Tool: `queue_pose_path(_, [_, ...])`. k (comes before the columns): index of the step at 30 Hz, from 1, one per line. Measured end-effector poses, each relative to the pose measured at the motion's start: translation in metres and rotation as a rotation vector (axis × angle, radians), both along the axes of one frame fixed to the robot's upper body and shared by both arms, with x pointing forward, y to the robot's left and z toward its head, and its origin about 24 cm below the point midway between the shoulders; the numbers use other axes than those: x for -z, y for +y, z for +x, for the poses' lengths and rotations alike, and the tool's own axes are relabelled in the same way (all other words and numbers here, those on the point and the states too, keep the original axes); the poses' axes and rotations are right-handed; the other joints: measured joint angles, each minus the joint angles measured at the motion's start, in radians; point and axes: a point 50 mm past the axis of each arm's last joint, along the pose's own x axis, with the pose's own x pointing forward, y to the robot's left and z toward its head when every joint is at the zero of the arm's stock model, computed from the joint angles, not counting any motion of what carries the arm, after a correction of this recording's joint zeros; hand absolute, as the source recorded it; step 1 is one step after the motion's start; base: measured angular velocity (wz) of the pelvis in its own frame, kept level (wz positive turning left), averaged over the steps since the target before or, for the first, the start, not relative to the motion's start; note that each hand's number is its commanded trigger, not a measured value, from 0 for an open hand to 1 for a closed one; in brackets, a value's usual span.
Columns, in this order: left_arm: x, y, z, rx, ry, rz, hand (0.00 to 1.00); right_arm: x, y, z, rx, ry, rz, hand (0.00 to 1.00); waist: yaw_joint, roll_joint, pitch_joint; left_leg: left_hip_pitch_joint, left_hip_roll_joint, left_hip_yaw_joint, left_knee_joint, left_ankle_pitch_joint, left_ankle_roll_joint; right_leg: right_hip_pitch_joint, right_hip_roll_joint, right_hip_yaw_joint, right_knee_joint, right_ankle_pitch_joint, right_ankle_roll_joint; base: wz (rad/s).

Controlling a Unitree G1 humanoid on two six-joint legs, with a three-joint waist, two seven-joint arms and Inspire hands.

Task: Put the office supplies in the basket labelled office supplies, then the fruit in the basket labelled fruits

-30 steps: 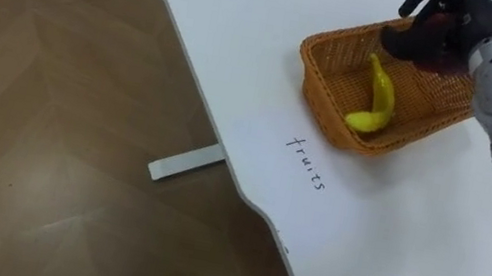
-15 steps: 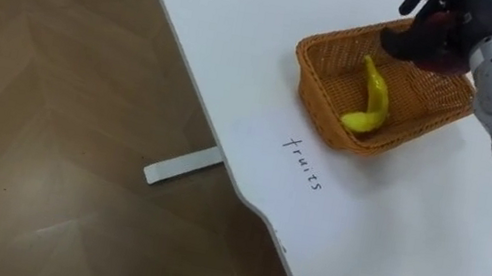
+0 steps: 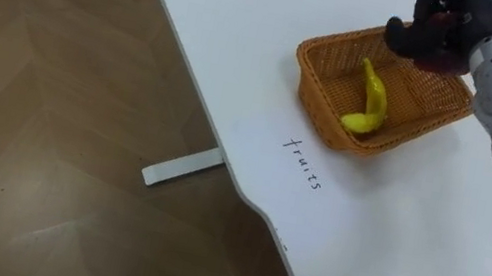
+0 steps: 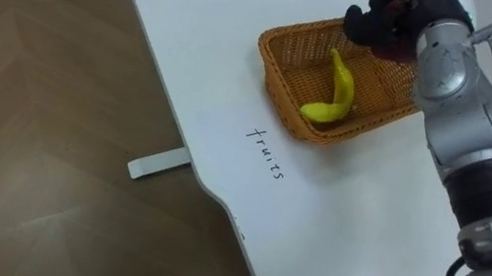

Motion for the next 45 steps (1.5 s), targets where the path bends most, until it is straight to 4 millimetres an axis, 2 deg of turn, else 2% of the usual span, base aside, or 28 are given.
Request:
queue_pose_path(6, [0.0007,0.0006,-0.0032,-0.004,0.013,0.001,0.0,0.0,-0.0001,0.0,0.001,0.0,0.0,0.98,0.001,0.002,0.0011,0.0,0.0,0.0,0.001,0.0,0.0,0.001,0.0,0.0,0.0,0.0,0.0,0.0])
queue_pose_path(7, [0.0009,0.0006,-0.0041,-0.006,0.017,0.0,0.0,0.0,-0.0001,0.0,0.001,-0.001,0.0,0.65,0.002,0.002,0.0013,0.0,0.0,0.001,0.001,0.0,0.0,0.0,0.0,0.0,0.0,0.0,0.0,0.0])
queue_pose_path(8, [0.001,0.0005,-0.0043,-0.006,0.018,0.0,0.0,0.0,-0.0001,0.0,0.001,-0.001,0.0,0.54,0.002,0.002,0.0014,0.0,0.0,0.001,0.001,0.0,0.0,0.0,0.0,0.001,0.0,0.0,0.0,0.0])
queue_pose_path(9, [0.001,0.0004,-0.0043,-0.006,0.018,0.0,0.0,0.0,-0.0001,0.0,0.001,-0.001,0.0,0.37,0.002,0.002,0.0014,-0.001,0.0,0.001,0.001,0.0,0.0,-0.001,0.0,0.001,0.0,0.0,0.0,0.0])
queue_pose_path(10, [0.001,0.0005,-0.0042,-0.006,0.018,0.0,0.0,0.0,-0.0001,0.0,0.001,-0.001,0.0,0.3,0.002,0.004,0.0026,-0.001,0.0,0.001,0.001,0.0,0.0,-0.001,0.0,0.0,0.0,0.0,0.0,0.0])
queue_pose_path(11, [0.001,0.0006,-0.0042,-0.006,0.017,0.0,0.0,0.0,-0.0001,0.0,0.001,-0.001,-0.001,0.16,0.002,0.004,0.0025,-0.001,0.0,0.001,0.001,0.0,0.0,-0.001,0.0,0.0,0.0,0.0,0.0,0.0])
queue_pose_path(12, [0.0009,0.0008,-0.0041,-0.006,0.017,0.001,0.0,0.0,-0.0001,0.0,0.001,-0.001,-0.001,0.12,0.001,0.004,0.0028,-0.001,0.0,0.001,0.001,0.0,0.0,-0.001,0.0,0.0,0.0,0.0,0.0,0.0])
queue_pose_path(13, [0.0008,0.0008,-0.0041,-0.007,0.017,0.001,0.0,0.0003,0.0002,0.0,0.0,0.0,-0.002,0.12,0.001,0.007,0.0052,-0.001,0.0,0.001,0.001,0.0,0.0,0.0,0.0,0.0,0.0,0.0,0.0,0.0])
queue_pose_path(14, [0.0008,0.0008,-0.004,-0.007,0.016,0.001,0.0,0.0005,0.0003,0.0,0.0,0.001,-0.003,0.12,0.001,0.005,0.0032,-0.001,0.0,0.001,0.001,0.0,0.0,0.0,0.0,0.0,0.0,0.0,0.0,0.0])
queue_pose_path(18, [0.0008,0.0007,-0.004,-0.006,0.018,0.0,0.0,0.0006,0.0003,0.0,0.0,0.002,-0.003,0.05,0.001,0.008,0.0056,-0.001,-0.001,0.0,0.002,-0.001,0.0,0.001,0.0,0.0,0.0,0.0,0.0,0.0])
queue_pose_path(27, [0.0006,0.0009,-0.0036,-0.004,0.015,0.001,0.0,0.0028,-0.0021,0.0002,0.01,0.011,-0.004,0.01,0.002,0.012,0.0085,-0.001,-0.001,0.0,0.003,-0.001,0.0,0.002,0.0,0.001,0.001,0.0,0.0,0.0])
queue_pose_path(31, [0.0005,0.0008,-0.0027,-0.002,0.011,-0.002,0.0,0.0036,-0.0029,0.0002,0.014,0.014,-0.004,0.02,0.002,0.009,0.0064,-0.001,0.001,0.005,0.003,-0.001,0.0,0.0,0.0,0.003,0.001,0.0,0.0,-0.01])
queue_pose_path(35, [0.0004,0.0007,-0.0024,-0.001,0.01,-0.003,0.0,0.0036,-0.0029,0.0002,0.014,0.014,-0.004,0.02,0.002,0.011,0.0081,-0.002,0.001,0.008,0.003,-0.001,0.0,-0.002,0.0,0.003,0.001,0.0,0.0,-0.03])
queue_pose_path(37, [0.0002,0.0009,-0.002,-0.001,0.008,-0.002,0.0,0.0036,-0.0029,0.0002,0.014,0.014,-0.004,0.0,0.002,0.008,0.0053,-0.002,0.002,0.011,0.003,-0.001,0.0,-0.003,0.0,0.004,0.001,0.0,0.0,0.0])
queue_pose_path(41, [0.0002,0.0003,-0.0013,0.0,0.005,-0.003,0.0,0.0036,-0.003,0.0002,0.014,0.014,-0.004,0.0,0.01,0.005,0.0036,-0.002,0.007,0.027,0.001,0.0,0.0,-0.008,0.0,0.028,0.001,0.0,0.0,-0.11])
queue_pose_path(45, [-0.0009,0.0007,0.0013,0.001,-0.007,0.001,0.0,0.0,0.0009,-0.0001,-0.002,-0.002,0.003,0.0,-0.004,0.003,0.0021,0.002,0.01,0.031,-0.004,0.0,0.001,-0.011,0.0,0.032,0.001,0.0,0.0,-0.06])
